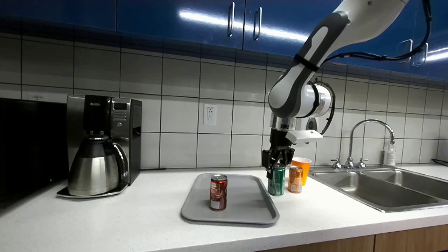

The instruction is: Take the cans off of the tray

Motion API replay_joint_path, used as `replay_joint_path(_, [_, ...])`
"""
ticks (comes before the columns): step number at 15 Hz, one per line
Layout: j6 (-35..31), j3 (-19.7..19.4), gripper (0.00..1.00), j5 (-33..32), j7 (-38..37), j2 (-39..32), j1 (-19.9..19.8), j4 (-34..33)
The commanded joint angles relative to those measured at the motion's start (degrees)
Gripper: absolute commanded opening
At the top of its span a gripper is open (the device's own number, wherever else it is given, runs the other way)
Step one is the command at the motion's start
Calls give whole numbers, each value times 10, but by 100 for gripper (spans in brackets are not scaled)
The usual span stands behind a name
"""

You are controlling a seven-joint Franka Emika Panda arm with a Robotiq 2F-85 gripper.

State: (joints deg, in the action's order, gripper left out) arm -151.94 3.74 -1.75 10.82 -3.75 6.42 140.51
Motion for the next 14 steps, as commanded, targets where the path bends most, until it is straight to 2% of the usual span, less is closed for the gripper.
replay_joint_path(1, [-4, -9, 38, -35, -38, 35, -15, 27])
replay_joint_path(8, [-9, -32, 38, -65, -73, 36, -33, 41])
replay_joint_path(14, [-8, -47, 38, -60, -86, 28, -47, 44])
